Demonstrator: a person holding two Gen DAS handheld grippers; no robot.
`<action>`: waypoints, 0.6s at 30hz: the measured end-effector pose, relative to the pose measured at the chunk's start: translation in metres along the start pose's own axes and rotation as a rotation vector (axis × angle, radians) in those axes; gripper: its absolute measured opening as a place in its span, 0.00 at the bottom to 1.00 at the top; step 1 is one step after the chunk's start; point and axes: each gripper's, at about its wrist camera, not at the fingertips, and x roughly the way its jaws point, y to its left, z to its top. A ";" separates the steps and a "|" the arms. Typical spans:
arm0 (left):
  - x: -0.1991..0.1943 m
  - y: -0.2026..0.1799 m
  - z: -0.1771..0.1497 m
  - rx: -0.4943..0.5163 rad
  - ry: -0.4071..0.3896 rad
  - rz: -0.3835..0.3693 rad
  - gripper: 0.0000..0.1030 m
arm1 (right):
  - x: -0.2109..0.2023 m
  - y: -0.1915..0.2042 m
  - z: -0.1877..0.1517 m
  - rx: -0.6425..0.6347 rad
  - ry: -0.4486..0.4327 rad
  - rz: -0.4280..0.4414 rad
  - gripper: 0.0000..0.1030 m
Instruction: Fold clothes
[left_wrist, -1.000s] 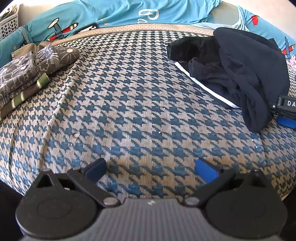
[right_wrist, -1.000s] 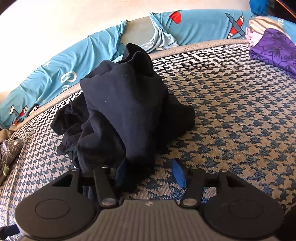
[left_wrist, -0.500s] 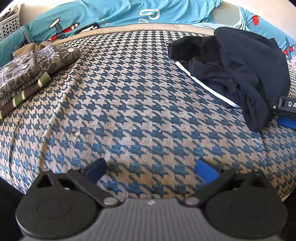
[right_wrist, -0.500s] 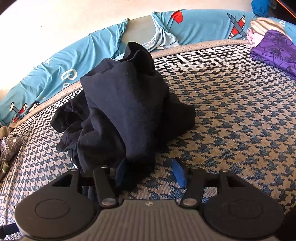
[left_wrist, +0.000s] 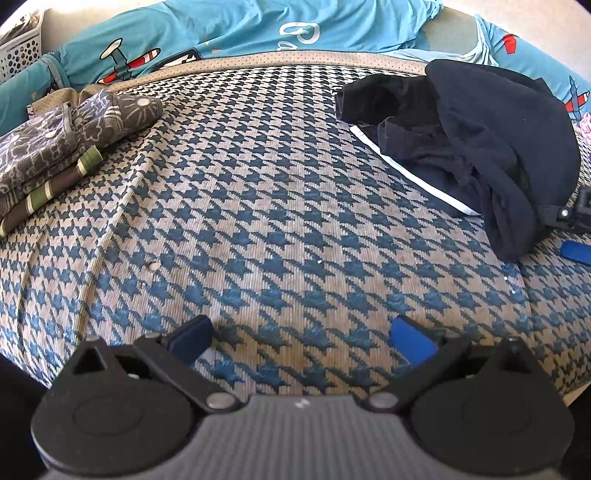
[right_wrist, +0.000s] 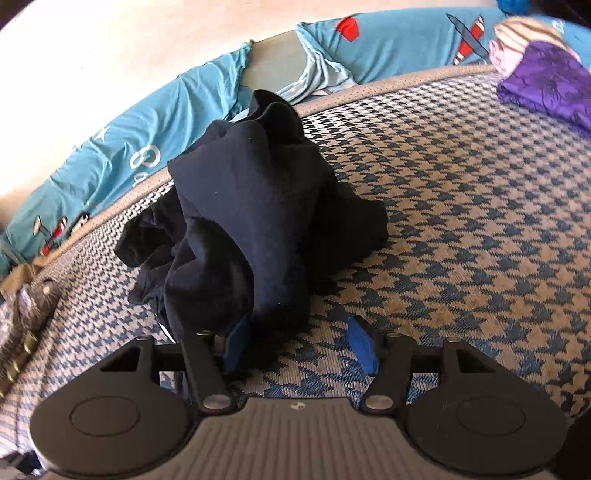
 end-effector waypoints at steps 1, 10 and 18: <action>0.000 0.000 0.000 0.000 -0.001 0.000 1.00 | -0.001 -0.002 0.001 0.018 0.003 0.007 0.58; 0.000 0.002 0.003 -0.030 0.008 0.000 1.00 | -0.017 -0.013 0.010 0.094 -0.038 0.057 0.59; 0.005 0.008 0.014 -0.087 -0.022 -0.036 1.00 | -0.024 -0.002 0.024 -0.033 -0.093 0.104 0.68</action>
